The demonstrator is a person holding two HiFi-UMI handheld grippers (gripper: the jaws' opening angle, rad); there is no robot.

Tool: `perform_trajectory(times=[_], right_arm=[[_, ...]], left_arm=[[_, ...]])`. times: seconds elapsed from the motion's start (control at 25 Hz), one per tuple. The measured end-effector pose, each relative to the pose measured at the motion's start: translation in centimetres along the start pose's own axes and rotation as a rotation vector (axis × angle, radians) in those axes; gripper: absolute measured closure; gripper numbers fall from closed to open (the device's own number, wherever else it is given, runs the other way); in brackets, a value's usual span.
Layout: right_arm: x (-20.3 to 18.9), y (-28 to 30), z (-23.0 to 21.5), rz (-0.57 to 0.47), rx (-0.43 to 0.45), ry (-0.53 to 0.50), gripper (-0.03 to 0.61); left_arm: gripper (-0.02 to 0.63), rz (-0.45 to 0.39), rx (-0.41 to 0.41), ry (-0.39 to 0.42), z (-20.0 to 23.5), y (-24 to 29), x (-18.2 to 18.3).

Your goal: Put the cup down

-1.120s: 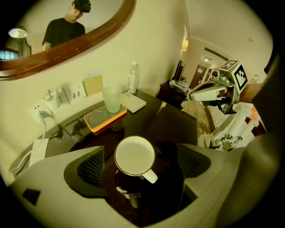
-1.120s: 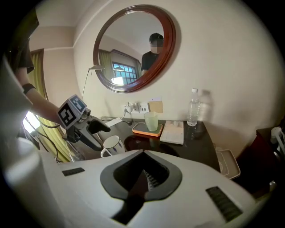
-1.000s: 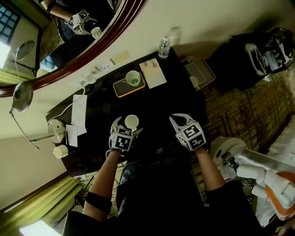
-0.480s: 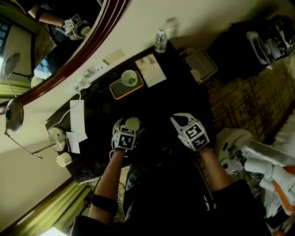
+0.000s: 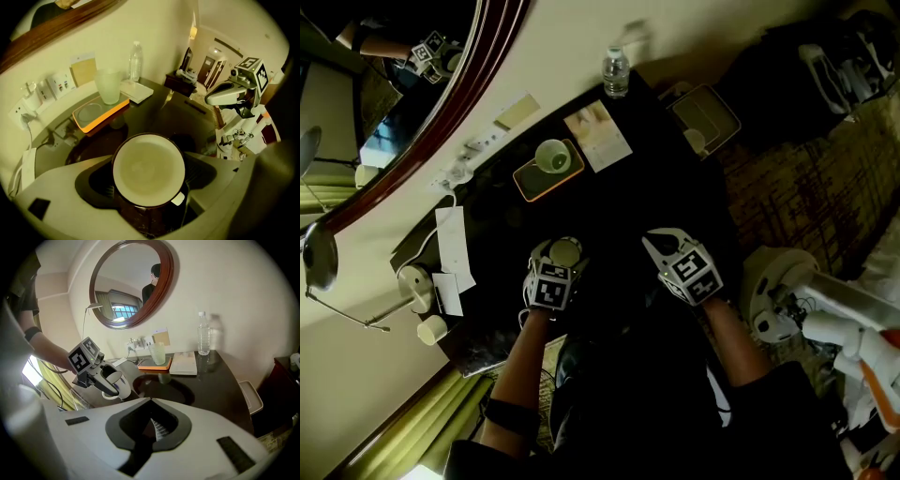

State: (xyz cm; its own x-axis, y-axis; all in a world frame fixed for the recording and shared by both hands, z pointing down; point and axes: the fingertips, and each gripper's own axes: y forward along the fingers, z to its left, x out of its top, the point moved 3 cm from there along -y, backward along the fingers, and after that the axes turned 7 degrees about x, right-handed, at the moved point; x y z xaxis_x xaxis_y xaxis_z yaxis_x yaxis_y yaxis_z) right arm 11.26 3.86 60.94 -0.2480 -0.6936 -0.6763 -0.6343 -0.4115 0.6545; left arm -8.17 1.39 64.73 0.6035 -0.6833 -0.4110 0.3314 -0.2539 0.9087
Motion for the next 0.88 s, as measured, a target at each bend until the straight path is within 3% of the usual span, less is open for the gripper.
perform_trajectory(times=[0.44,0.88], right_arm=[[2.2,1.3,3.1,-0.035,0.125,-0.037,0.58],[4.7,4.1,8.2,-0.032,0.3,-0.134,0.58]], left_arm=[[0.204,-0.025,-0.009,0.021,2.8,-1.1,3.6],[0.204,-0.033,0.033,0.104,10.1,-1.7,8.2]])
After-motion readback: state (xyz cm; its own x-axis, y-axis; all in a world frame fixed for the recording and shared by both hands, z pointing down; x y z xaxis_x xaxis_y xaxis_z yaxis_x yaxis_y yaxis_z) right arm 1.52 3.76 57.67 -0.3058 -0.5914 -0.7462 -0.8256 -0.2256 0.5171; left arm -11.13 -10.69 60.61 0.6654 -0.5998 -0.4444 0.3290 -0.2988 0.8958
